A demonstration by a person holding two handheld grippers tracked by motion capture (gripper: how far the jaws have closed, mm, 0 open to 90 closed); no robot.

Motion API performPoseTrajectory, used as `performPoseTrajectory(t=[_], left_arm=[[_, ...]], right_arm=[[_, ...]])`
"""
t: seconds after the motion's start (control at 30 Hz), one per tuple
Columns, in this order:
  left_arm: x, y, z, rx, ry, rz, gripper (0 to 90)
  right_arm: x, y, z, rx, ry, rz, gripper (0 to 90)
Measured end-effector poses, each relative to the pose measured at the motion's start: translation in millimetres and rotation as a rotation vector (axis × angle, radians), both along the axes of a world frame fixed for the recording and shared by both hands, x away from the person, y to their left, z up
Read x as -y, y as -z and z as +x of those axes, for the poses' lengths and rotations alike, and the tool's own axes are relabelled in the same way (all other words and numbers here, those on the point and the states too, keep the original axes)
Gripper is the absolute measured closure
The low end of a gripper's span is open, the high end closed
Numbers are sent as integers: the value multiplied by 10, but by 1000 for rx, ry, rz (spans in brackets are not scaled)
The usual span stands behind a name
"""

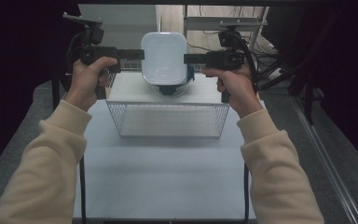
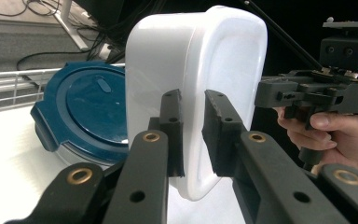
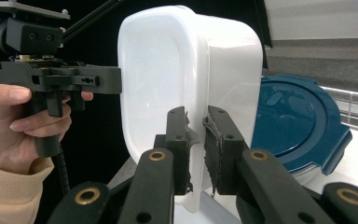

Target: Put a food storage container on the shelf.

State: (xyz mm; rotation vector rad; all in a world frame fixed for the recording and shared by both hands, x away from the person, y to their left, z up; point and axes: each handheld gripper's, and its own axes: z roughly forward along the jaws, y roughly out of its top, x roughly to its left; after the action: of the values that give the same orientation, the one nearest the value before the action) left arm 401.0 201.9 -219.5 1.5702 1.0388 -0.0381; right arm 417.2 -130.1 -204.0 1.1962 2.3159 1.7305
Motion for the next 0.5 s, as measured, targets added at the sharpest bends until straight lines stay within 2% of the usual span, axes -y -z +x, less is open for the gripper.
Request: performPoseTrajectory(t=[0.2, 0.3, 0.5], left_arm=[[-4, 44, 139, -21, 0, -20, 787], [-3, 71, 204, -32, -7, -14, 787], [-9, 170, 366, -76, -9, -30, 788]], right_arm=[[-4, -12, 115, -20, 9, -8, 793], [-16, 3, 188, -34, 14, -15, 792], [-27, 94, 379, -90, 22, -20, 791]])
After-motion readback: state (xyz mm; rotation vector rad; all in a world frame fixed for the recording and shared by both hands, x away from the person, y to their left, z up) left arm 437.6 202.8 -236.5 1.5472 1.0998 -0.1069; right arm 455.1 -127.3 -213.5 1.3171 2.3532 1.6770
